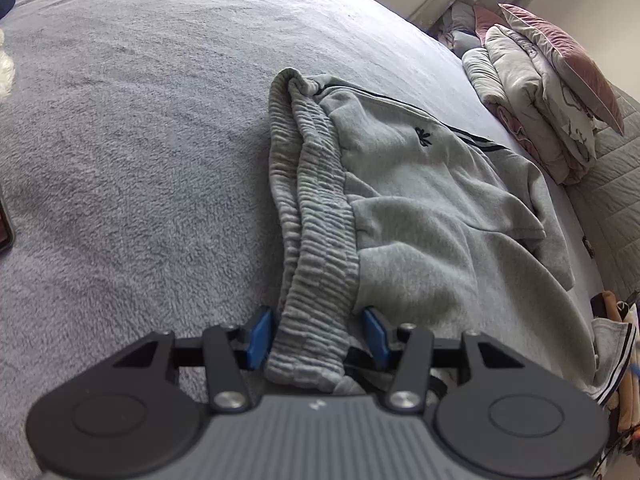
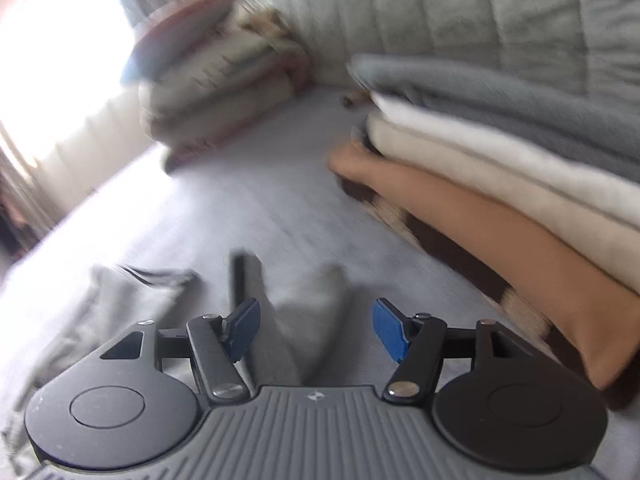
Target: Fold clothes
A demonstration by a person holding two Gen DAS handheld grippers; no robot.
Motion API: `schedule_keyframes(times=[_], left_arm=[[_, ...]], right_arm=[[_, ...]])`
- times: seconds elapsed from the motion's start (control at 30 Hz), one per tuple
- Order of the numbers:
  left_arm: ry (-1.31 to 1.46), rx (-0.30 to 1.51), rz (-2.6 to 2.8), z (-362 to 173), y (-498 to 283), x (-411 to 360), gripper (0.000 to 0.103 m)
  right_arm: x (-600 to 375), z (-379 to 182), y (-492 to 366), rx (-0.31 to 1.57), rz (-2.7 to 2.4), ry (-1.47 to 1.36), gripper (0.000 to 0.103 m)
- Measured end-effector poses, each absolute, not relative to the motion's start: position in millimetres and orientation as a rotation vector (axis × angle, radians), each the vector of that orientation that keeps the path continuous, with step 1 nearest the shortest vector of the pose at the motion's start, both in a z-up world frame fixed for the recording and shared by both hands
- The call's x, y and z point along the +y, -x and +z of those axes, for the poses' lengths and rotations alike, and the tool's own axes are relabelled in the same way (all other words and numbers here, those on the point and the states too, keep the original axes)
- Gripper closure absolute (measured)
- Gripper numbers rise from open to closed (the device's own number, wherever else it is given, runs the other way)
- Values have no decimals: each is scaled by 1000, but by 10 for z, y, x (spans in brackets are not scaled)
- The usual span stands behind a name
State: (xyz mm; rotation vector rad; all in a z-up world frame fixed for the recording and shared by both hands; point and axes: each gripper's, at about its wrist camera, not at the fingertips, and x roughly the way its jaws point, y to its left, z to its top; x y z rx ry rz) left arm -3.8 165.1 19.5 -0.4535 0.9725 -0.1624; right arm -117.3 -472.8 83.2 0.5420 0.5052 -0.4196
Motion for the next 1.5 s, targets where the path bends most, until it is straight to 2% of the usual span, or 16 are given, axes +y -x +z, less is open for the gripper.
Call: schedule_keyframes(times=[0.1,0.23,0.27,0.33,0.37,0.47,0.53,0.63,0.73,0.87,0.9,0.97,1.03,1.07,1.2,1.5], left_arm=[[440,962,-163,193,40,1619,53],[418,944,-150,189,53,1576,58],[415,940,-144,200,63,1565,59],[427,932,-133,240,76,1565,64],[454,919,-133,281,77,1598,64],[562,834,-157,477,85,1789,68],[606,790,-172,588,104,1919,90],[624,804,-195,618,111,2034,98],[596,845,-183,548,88,2049,99],[565,919,-147,425,16,2018,98],[566,926,-141,408,3,2004,93],[574,924,-137,387,-2,1973,71],[567,903,-130,396,-3,1933,32],[554,892,-130,399,-3,1908,28],[504,881,-102,389,-42,1862,26],[544,867,-63,450,-271,1850,26]], right_arm=[[-4621,847,1082,536,-398,-463,27],[-4541,664,842,697,-428,-363,27],[-4528,604,782,726,-400,-360,33],[-4503,546,677,743,-351,-361,81],[-4475,561,626,730,-350,-365,93],[-4204,894,675,539,-273,-347,97],[-4043,1269,890,320,-227,-312,97],[-4008,1647,1325,67,-213,-319,97],[-4200,1644,1605,107,-293,-373,97],[-4783,1047,1592,488,-436,-575,94],[-4924,855,1547,583,-455,-629,92],[-5059,640,1496,696,-519,-651,87],[-5070,605,1495,722,-590,-610,85],[-5037,646,1496,699,-606,-582,83],[-4879,850,1429,562,-614,-448,52],[-4360,895,854,629,-395,-267,48]])
